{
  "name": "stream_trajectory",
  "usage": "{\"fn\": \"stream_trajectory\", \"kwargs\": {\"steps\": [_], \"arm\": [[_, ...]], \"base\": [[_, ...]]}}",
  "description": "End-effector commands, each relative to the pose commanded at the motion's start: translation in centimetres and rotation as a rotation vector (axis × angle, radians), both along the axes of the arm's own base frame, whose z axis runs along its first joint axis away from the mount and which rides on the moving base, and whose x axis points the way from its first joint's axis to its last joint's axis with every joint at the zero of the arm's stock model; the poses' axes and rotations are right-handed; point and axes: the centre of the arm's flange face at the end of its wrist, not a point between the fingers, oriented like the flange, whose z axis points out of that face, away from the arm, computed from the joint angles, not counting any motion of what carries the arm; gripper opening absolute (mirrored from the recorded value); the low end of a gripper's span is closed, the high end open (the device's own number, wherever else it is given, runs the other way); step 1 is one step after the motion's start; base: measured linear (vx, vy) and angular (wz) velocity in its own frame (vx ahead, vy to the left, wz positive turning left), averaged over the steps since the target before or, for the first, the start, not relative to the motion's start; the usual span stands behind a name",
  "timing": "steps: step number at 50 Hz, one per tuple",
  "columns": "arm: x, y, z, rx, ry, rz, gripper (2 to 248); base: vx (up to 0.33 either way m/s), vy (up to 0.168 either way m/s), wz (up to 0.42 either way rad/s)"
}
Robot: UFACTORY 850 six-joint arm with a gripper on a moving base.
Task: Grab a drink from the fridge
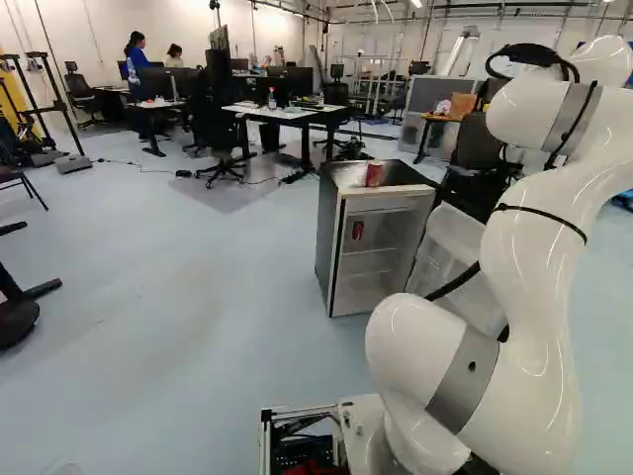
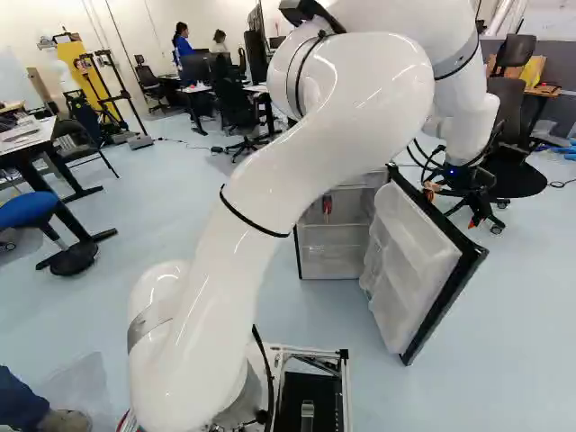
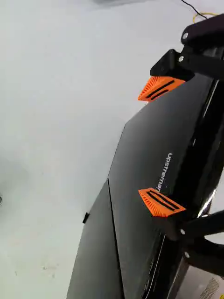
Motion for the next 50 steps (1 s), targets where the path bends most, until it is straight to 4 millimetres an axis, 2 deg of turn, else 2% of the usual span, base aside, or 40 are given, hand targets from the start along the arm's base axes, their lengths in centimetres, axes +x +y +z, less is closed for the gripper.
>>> {"fn": "stream_trajectory", "kwargs": {"steps": [50], "arm": [[-1.8,2.1,-0.1,0.083,0.068,-0.004,247]], "base": [[0.000,0.000,0.000]]}}
